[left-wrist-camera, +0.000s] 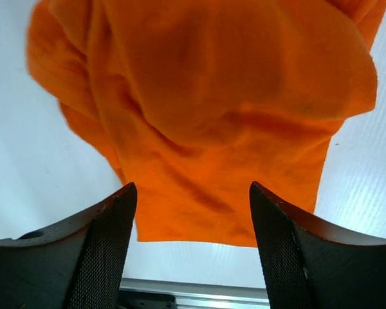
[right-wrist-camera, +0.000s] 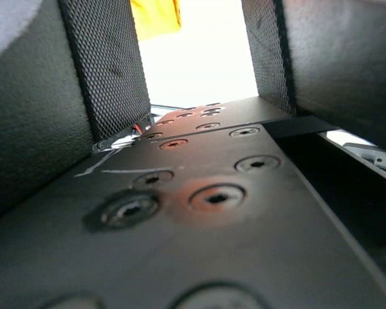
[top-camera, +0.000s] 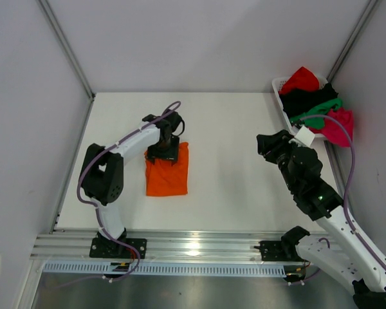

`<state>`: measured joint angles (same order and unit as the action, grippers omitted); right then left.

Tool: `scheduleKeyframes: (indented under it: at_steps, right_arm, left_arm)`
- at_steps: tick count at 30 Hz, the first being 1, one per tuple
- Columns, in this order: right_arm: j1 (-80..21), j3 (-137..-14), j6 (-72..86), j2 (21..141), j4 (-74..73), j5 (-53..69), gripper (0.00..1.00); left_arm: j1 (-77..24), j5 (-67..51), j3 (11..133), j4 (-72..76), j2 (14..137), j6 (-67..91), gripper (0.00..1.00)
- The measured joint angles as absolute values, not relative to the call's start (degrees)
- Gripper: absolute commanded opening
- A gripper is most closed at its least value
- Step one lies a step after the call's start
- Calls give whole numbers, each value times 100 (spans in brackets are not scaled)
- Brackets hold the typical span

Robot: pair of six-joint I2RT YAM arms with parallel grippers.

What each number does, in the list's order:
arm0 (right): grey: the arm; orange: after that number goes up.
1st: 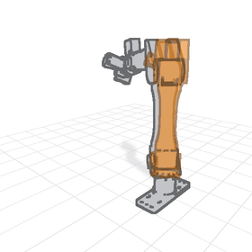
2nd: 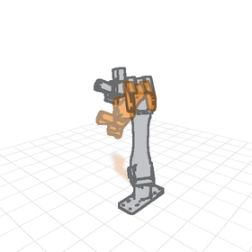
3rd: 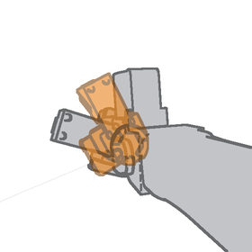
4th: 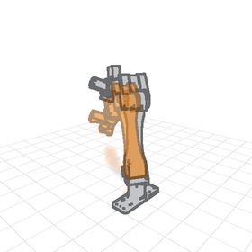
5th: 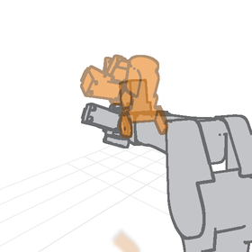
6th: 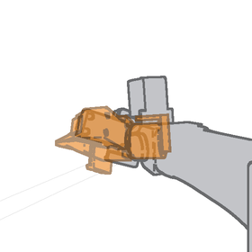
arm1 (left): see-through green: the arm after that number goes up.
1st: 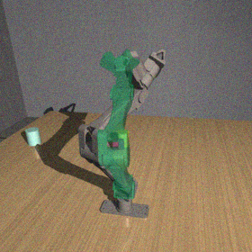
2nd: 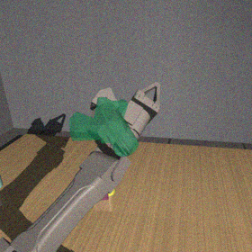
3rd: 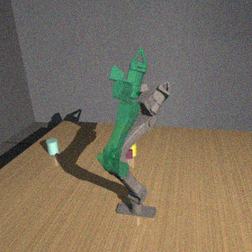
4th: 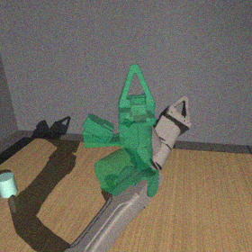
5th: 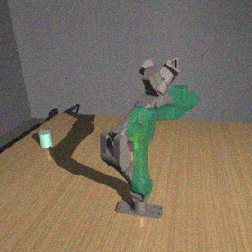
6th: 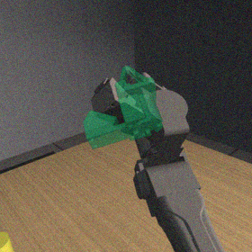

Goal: Fold and stack the t-shirts
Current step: Fold the tshirt

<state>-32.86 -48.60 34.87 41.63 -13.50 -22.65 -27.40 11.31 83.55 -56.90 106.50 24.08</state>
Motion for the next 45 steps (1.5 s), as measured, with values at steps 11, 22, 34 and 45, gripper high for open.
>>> scheduleKeyframes:
  at_steps: [11,22,34,45]
  right_arm:
    - [-3284,-4943,3426,4178,-1406,-2292,50]
    - [-3249,-5164,3286,4104,-1616,-2377,51]
    - [-3236,-5349,3122,3879,-1778,-2497,52]
    - [-3236,-5714,3072,3885,-1903,-2517,53]
  left_arm:
    - [-2742,320,8385,-5474,11065,2576,72]
    - [-2742,272,8860,-5701,11826,2659,72]
    - [-2591,110,9122,-5863,12077,2696,72]
    - [-2305,-362,9198,-5861,12164,2696,72]
